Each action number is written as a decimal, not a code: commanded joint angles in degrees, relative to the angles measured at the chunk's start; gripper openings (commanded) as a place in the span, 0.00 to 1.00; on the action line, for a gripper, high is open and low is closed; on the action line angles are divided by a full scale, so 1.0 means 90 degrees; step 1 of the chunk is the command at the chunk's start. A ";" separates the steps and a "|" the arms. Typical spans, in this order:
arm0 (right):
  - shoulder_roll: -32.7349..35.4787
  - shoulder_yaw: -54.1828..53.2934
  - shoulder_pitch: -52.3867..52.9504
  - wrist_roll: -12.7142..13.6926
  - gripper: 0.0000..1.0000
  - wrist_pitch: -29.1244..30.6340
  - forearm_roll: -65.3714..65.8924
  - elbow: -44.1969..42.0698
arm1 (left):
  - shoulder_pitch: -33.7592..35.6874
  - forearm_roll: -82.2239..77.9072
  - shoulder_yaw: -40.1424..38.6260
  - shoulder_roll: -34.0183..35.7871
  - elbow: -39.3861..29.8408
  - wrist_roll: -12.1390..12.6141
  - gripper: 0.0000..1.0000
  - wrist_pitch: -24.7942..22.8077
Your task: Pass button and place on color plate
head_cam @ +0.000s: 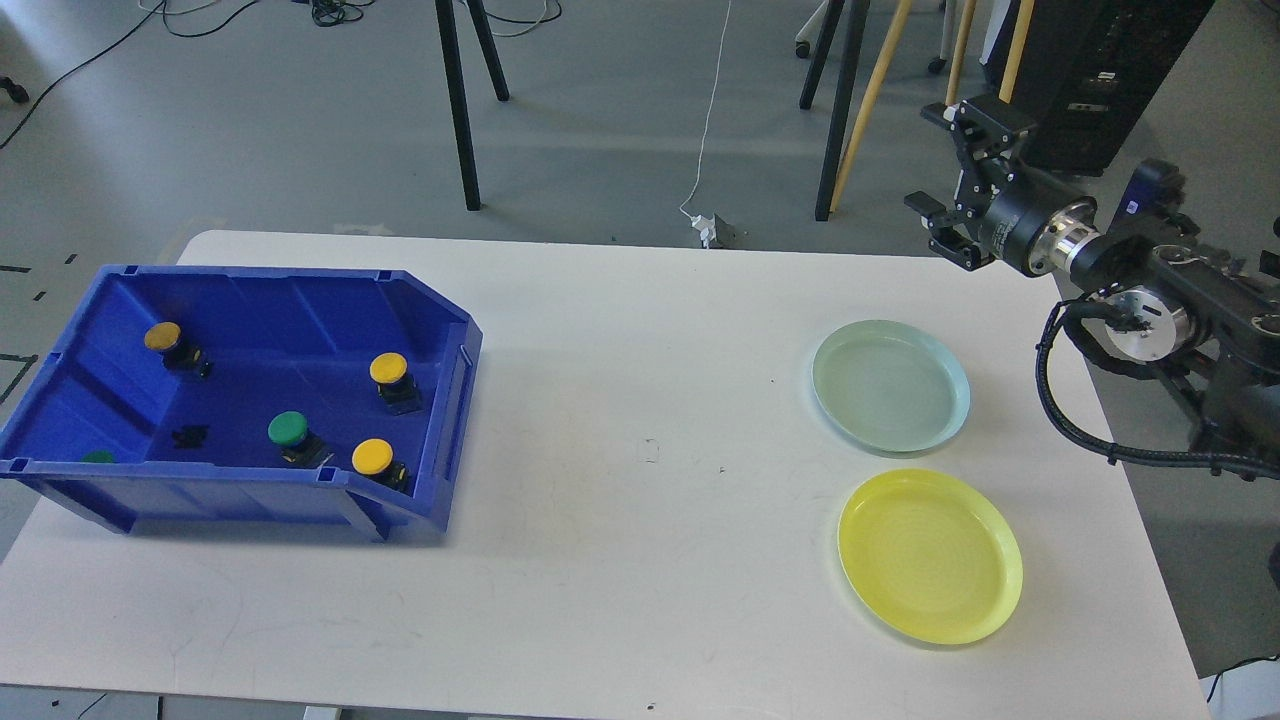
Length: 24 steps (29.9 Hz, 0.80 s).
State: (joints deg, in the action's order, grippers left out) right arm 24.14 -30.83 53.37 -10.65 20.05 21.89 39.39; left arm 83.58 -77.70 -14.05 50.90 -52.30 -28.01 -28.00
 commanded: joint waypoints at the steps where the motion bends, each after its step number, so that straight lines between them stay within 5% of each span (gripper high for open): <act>1: -0.0270 -0.0402 0.0008 -0.0008 0.99 -0.0030 0.0000 0.0223 | 0.0127 0.0244 -0.0011 -0.0566 0.0225 0.0002 0.26 0.0000; 10: -0.0963 -0.0822 0.0027 -0.0077 0.99 -0.0011 0.0000 0.0652 | 0.0127 0.0255 0.0087 -0.1934 0.0313 0.0002 0.25 0.0000; 24: -0.1647 -0.1291 0.0008 -0.0448 0.99 0.0018 0.0019 0.1248 | 0.0078 0.0226 0.0106 -0.2804 0.0752 0.0002 0.25 0.0000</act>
State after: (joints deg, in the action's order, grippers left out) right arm 9.91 -41.27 53.61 -14.55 20.07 22.06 49.99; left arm 84.21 -75.67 -13.09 26.42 -46.84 -28.00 -28.00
